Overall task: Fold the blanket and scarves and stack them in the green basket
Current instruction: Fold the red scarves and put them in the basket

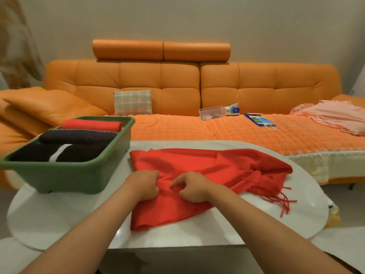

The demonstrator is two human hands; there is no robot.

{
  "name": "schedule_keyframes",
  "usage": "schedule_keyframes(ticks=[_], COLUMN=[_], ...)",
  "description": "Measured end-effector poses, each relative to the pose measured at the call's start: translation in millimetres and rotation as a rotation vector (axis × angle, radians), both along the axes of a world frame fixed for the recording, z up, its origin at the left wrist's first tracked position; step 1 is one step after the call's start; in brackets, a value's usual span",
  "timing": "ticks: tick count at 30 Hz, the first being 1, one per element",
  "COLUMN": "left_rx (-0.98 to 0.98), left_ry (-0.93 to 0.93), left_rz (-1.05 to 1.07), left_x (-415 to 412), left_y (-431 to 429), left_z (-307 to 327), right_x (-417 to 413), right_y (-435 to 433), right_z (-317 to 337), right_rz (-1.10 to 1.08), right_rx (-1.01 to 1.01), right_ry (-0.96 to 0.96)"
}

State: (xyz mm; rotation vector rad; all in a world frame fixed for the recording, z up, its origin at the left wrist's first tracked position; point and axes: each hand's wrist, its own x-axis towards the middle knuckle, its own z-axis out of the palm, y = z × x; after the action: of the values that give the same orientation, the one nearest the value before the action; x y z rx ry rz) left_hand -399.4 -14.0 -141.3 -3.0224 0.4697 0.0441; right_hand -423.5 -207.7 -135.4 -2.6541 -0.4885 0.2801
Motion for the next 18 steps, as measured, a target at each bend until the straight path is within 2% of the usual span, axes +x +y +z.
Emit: schedule_keyframes(ticks=[4,6,8,10,13,18], left_rx=[0.023,-0.003,-0.097,-0.199,-0.286,-0.442], left_ry=[-0.042,-0.118,-0.175,-0.19,-0.21,-0.232], left_rz=[0.047,0.018,-0.019,-0.049,-0.113,-0.084], left_x=[10,14,19,27,37,49], left_y=[33,40,45,50,55,57], left_z=[1,1,-4,-10,-19,-24], right_x=[23,41,61,81,106,130], right_y=[32,41,48,54,68,89], right_z=[2,4,2,-2,-10,-18], right_rz=[-0.039,-0.149,-0.259,-0.327,-0.373,-0.395], right_rx=[0.221,0.274,0.226,0.152,-0.015,-0.045], right_ry=[0.046,-0.082,-0.225,-0.268,-0.209,-0.043])
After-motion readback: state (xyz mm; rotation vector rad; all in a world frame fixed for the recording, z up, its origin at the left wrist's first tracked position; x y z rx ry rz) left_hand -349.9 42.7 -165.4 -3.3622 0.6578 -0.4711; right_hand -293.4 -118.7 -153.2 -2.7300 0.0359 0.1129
